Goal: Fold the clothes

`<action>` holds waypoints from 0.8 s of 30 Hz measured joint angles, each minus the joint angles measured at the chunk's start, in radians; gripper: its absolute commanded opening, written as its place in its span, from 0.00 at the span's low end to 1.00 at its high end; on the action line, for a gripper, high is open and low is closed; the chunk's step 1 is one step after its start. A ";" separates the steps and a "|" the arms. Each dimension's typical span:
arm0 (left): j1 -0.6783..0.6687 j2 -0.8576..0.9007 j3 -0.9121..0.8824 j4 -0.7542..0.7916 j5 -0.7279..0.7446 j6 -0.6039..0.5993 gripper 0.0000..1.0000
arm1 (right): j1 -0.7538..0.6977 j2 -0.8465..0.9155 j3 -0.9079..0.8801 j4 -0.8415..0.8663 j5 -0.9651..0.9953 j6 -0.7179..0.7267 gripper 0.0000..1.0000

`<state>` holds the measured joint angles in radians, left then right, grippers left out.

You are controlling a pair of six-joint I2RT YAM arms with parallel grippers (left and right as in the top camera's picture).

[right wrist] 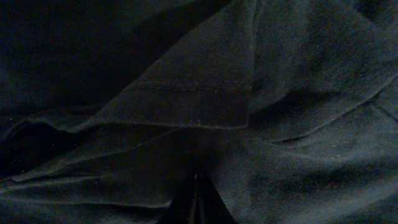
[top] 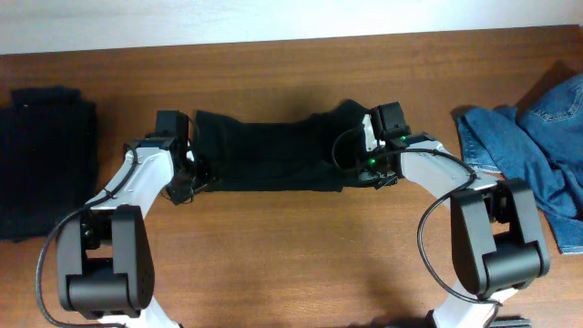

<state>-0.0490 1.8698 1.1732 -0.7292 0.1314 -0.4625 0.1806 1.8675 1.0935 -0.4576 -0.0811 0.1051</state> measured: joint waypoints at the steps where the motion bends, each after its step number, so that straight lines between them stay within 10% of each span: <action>1: 0.000 0.000 0.000 -0.006 0.008 0.000 0.65 | 0.000 0.000 0.000 0.000 0.000 0.000 0.04; 24: 0.000 -0.004 -0.056 0.104 -0.035 -0.010 0.64 | 0.000 0.000 0.000 0.000 0.000 0.000 0.04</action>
<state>-0.0494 1.8656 1.1175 -0.6254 0.0959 -0.4721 0.1806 1.8675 1.0935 -0.4580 -0.0811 0.1055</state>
